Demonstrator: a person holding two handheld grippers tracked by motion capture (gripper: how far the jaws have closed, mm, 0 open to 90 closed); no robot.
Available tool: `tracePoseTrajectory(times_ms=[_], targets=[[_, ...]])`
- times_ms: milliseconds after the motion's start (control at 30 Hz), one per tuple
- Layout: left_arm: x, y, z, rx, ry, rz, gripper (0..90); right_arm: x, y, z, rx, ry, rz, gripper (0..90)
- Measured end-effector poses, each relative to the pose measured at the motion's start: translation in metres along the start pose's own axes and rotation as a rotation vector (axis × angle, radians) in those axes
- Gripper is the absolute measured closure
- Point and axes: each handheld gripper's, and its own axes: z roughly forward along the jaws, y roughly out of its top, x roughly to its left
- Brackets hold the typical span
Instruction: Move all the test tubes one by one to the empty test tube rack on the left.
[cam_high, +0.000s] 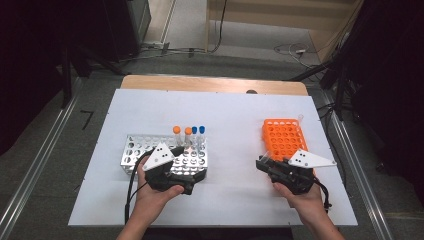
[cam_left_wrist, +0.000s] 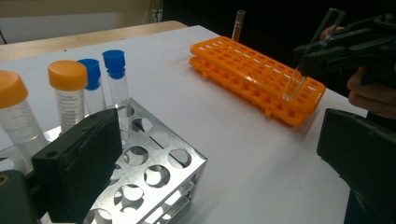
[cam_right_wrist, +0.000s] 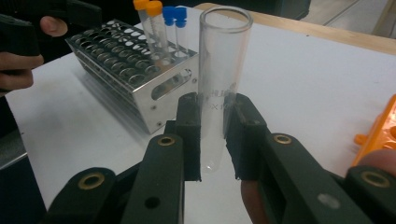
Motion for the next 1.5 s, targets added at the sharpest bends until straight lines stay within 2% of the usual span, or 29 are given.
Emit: tracePoseTrajectory(times_ms=[467, 800, 1067, 1333, 1500], targets=[[-0.018, 0.001, 0.012, -0.002, -0.082, 0.019, 5.5, 0.025, 0.001, 0.019, 0.027, 0.064, -0.041, 74.1], [-0.027, 0.001, 0.019, -0.015, -0.154, 0.026, 26.9, 0.041, -0.001, 0.034, 0.055, 0.107, -0.068, 74.1], [-0.036, 0.001, 0.027, -0.014, -0.181, 0.047, 37.4, 0.054, -0.002, 0.045, 0.081, 0.143, -0.089, 74.0], [-0.043, 0.0, 0.034, -0.004, -0.218, 0.067, 56.6, 0.064, -0.003, 0.054, 0.097, 0.173, -0.098, 74.0], [-0.049, -0.002, 0.04, 0.023, -0.226, 0.097, 64.5, 0.067, -0.003, 0.056, 0.102, 0.187, -0.106, 74.0]])
